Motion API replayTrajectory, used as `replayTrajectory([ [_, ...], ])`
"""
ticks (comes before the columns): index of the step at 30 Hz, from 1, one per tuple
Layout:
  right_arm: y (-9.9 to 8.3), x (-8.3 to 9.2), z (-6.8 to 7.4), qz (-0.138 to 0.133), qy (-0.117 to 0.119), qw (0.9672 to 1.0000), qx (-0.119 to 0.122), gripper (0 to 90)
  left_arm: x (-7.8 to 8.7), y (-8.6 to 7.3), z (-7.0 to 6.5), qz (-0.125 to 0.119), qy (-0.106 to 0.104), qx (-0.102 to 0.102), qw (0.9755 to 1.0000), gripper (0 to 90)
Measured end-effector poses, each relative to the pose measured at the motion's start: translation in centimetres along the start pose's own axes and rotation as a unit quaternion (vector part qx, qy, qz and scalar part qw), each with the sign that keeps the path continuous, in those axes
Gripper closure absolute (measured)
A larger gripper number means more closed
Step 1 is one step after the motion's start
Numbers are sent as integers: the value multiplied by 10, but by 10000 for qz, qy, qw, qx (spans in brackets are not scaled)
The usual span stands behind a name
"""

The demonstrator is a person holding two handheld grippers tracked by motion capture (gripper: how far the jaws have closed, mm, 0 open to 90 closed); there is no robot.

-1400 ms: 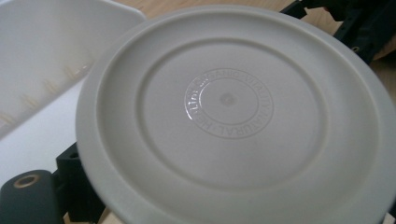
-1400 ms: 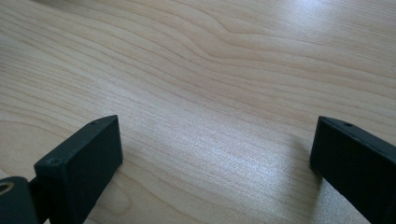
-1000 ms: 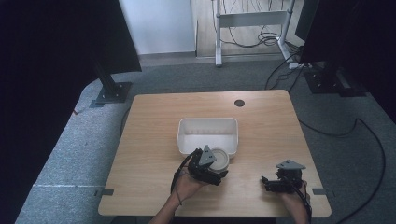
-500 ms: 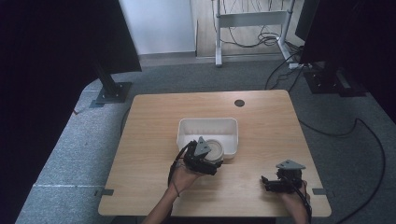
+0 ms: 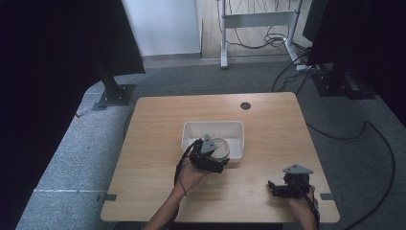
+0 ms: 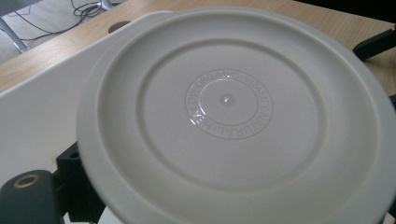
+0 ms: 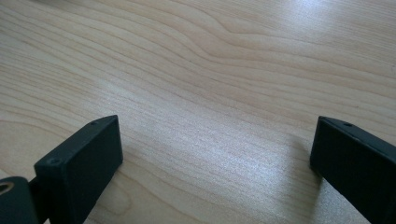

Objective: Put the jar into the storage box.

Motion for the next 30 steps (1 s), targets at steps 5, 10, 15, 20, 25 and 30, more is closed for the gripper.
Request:
replayTrajectory([
  [5, 0, 0, 0, 0, 1, 10000, 0, 18, -4, 3, 4, -19, 46, 12, 10000, 97],
  [10, 0, 0, 0, 0, 0, 10000, -1, 19, -10, 7, 11, -70, 78, 130, 9999, 97],
  [15, 0, 0, 0, -1, -1, 10000, -2, 19, -14, 8, 16, -72, 150, 154, 9997, 97],
  [20, 0, 0, 0, -1, -1, 10000, -2, 18, -20, 10, 23, -85, 241, 179, 9995, 97],
  [25, 0, 0, 0, 0, -1, 10000, -4, 19, -26, 11, 27, -96, 315, 193, 9993, 97],
  [30, 0, 0, 0, 1, 1, 10000, -10, 19, -33, 10, 31, -83, 377, 247, 9989, 98],
])
Point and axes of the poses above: each handheld gripper's, and its own axes: x roughly backward along the jaws, y roughly out of its top, z roughly to its left, the point moved 8 cm from there along -x, roughly forward along the jaws, and after that the axes turned 5 degrees about x, right-handed, at the moved point
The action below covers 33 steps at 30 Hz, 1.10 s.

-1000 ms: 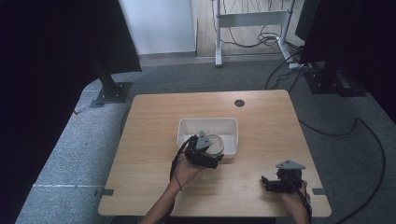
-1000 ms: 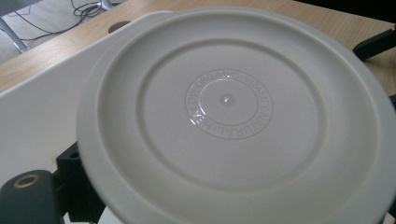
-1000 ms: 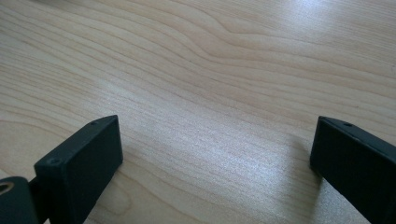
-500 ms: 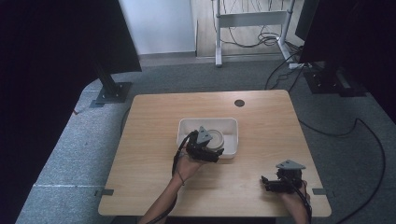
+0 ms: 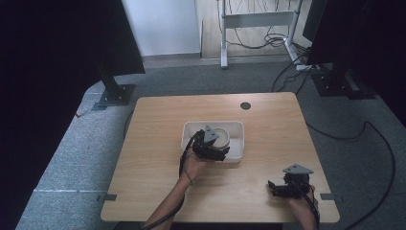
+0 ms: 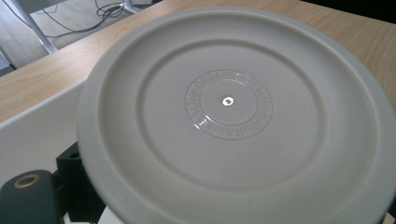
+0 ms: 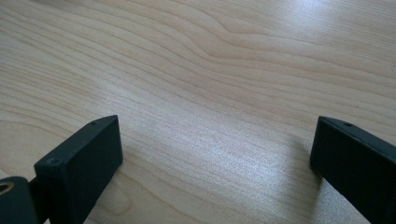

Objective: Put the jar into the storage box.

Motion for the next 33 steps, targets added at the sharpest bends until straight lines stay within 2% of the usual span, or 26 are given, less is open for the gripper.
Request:
replayTrajectory([
  [7, 0, 0, 0, 3, 0, 10000, 1, 18, -12, -6, 5, 47, 152, 57, 9999, 97],
  [21, 0, 0, 0, -2, 5, 10000, 15, 19, -29, -21, 5, 283, 439, 9, 9986, 97],
  [29, 0, 0, 0, -5, 9, 10000, 19, 20, -34, -28, 4, 407, 482, 128, 9979, 97],
  [33, 0, 0, 0, -6, 12, 10000, 21, 20, -35, -30, 6, 377, 461, 322, 9977, 97],
])
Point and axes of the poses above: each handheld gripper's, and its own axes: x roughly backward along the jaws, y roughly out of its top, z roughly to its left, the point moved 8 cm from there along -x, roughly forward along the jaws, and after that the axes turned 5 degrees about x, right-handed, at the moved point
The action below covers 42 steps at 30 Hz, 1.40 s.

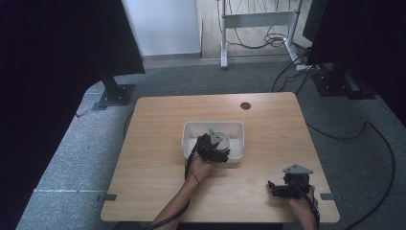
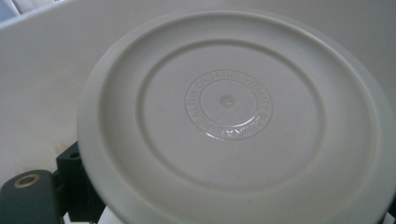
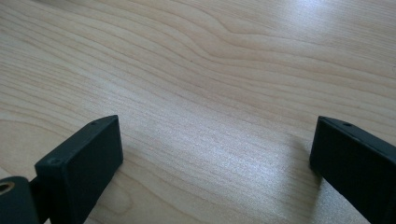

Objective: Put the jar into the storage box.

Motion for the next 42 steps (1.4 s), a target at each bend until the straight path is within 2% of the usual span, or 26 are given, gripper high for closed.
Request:
replayTrajectory([
  [5, 0, 0, 0, -1, 0, 10000, 1, 20, 0, -1, 3, 23, -110, 294, 9995, 96],
  [13, 0, 0, 0, -1, -1, 10000, 0, 21, -1, -1, 4, 88, -168, 323, 9993, 87],
  [20, 0, 0, 0, -1, -1, 10000, 1, 20, 2, 1, 7, -67, -172, 377, 9991, 26],
  [26, 0, 0, 0, -1, 0, 10000, 2, 21, 8, 4, 7, -169, -226, 347, 9990, 25],
  [35, 0, 0, 0, 0, 0, 10000, 2, 21, 18, 8, 3, -213, -278, 182, 9992, 26],
  [42, 0, 0, 0, 1, 0, 10000, 1, 21, 27, 11, 3, -294, -293, 167, 9990, 26],
])
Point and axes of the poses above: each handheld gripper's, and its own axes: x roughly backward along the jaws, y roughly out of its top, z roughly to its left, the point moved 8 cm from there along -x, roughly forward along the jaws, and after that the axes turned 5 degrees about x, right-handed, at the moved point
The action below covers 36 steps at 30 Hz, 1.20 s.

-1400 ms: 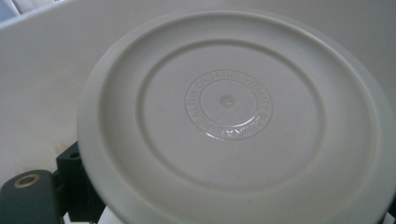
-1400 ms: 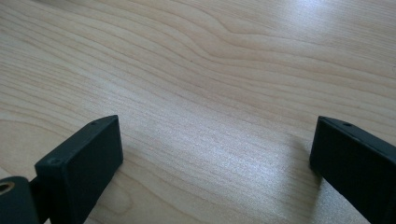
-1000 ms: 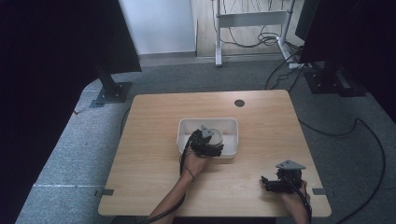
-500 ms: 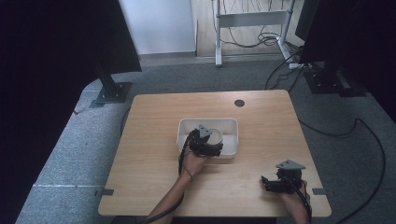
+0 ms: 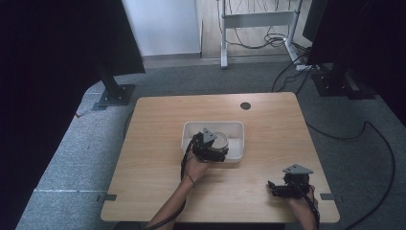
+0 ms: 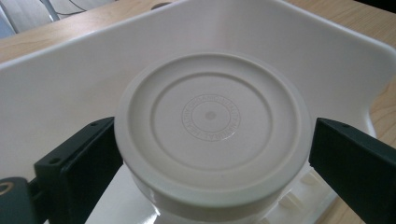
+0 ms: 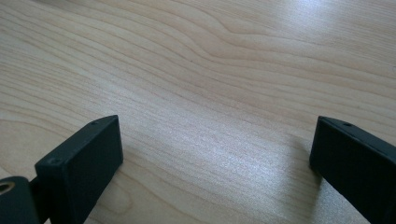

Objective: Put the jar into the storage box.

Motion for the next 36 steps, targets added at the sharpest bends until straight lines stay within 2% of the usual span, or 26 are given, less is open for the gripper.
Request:
replayTrajectory([
  [12, 0, 0, 0, -1, 0, 10000, 1, 21, 14, 2, -2, -117, -149, -60, 9998, 29],
  [17, 0, 0, 0, -1, 0, 10000, 0, 20, 20, 2, 0, -142, -149, -97, 9997, 30],
  [36, 0, 0, 0, -2, 0, 10000, 5, 21, 38, -9, 0, -105, -359, -119, 9992, 34],
])
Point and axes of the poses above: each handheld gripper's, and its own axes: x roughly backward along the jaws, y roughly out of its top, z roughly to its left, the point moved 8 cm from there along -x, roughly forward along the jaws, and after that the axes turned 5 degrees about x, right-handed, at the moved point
